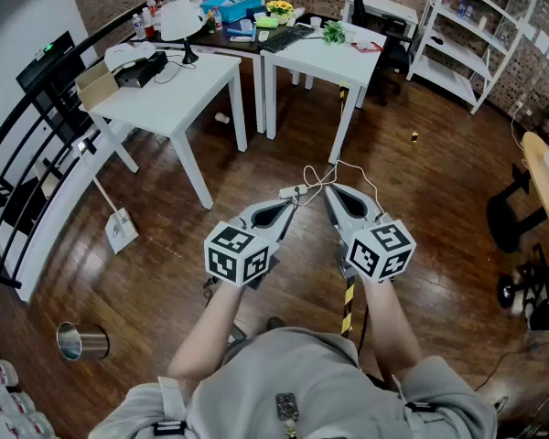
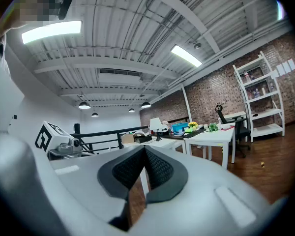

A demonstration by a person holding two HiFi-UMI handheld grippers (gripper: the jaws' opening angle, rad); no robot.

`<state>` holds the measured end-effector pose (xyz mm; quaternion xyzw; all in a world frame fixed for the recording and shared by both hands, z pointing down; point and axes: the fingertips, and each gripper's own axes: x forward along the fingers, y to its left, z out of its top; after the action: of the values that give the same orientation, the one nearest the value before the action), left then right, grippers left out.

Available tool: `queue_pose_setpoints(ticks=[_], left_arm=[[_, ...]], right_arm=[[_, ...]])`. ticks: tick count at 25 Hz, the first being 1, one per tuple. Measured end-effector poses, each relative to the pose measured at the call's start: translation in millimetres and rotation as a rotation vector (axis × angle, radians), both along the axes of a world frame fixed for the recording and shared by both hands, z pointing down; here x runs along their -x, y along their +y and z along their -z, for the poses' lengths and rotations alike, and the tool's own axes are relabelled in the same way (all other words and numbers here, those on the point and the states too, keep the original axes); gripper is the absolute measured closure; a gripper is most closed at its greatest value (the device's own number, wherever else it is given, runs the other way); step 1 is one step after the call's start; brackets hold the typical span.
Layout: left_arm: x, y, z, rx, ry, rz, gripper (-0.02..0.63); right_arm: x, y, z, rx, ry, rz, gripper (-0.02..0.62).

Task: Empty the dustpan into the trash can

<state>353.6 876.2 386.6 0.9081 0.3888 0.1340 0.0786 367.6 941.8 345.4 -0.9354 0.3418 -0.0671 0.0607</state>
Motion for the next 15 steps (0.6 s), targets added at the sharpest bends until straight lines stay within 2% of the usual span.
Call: queue_pose_setpoints(ticks=[7,15], left_arm=[[-5.7,-43.5,-3.4,-0.016,-0.008,0.117,0.601],[3.6,-142.2,-13.3,-0.035,-0.039,0.371,0.601]], right_arm=[[-10.7,-41.4,-5.6,-0.011,-0.011,0.109,0.595],[-17.7,-136.6,-17.0,-0.013,-0.038,0.343,0.595]])
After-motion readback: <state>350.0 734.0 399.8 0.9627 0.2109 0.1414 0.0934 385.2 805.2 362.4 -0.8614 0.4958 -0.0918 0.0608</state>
